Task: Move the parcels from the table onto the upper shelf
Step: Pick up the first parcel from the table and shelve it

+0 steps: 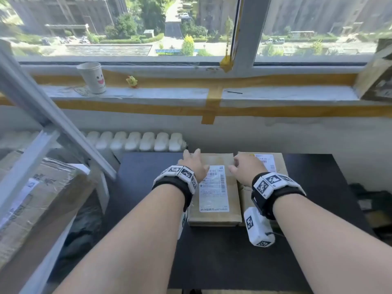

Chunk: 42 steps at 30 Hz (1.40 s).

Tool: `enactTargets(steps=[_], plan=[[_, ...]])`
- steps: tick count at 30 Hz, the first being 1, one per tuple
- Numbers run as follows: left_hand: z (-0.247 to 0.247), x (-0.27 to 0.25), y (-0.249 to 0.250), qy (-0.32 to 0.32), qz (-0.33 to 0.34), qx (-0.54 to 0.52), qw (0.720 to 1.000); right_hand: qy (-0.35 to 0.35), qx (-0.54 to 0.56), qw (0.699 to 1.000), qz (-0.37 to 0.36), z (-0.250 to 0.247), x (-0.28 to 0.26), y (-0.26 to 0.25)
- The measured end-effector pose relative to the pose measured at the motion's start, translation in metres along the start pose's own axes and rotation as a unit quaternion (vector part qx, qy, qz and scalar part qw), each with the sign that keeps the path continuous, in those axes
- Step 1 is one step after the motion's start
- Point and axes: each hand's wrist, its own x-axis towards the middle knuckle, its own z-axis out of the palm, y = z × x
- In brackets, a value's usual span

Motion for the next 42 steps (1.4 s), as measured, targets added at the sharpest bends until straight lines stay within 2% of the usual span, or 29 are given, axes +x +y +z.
enactTargets(steps=[6, 10, 13, 16, 22, 28, 32, 35, 39, 42], plan=[[0.01, 0.013, -0.011, -0.039, -0.03, -0.013, 0.999, -0.013, -0.009, 1.0, 0.025, 0.013, 0.002, -0.001], [0.018, 0.017, -0.016, -0.046, -0.009, -0.041, 0.998, -0.009, -0.021, 0.999, 0.029, 0.017, 0.002, -0.003], [0.018, 0.017, -0.017, -0.049, -0.024, -0.057, 0.997, -0.005, -0.007, 0.999, 0.036, 0.017, 0.004, -0.006], [0.01, 0.017, -0.018, -0.038, -0.038, -0.087, 0.995, -0.001, 0.04, 0.998, 0.042, 0.012, 0.004, -0.011], [-0.024, 0.008, -0.015, 0.039, -0.056, -0.151, 0.986, 0.046, 0.167, 0.984, 0.044, -0.014, 0.001, -0.024], [-0.066, 0.006, -0.015, 0.109, -0.068, -0.3, 0.945, 0.073, 0.333, 0.939, 0.041, -0.043, -0.002, -0.031], [-0.085, 0.002, -0.013, 0.094, -0.026, -0.364, 0.926, 0.083, 0.383, 0.919, 0.031, -0.063, -0.009, -0.034], [-0.095, -0.003, -0.013, 0.057, -0.009, -0.466, 0.883, 0.092, 0.4, 0.912, 0.025, -0.074, -0.01, -0.035], [-0.105, -0.017, -0.014, 0.015, -0.012, -0.514, 0.857, 0.084, 0.452, 0.887, 0.036, -0.083, -0.014, -0.034], [-0.107, -0.022, -0.014, -0.017, -0.022, -0.566, 0.824, 0.084, 0.489, 0.867, 0.041, -0.087, -0.017, -0.032]])
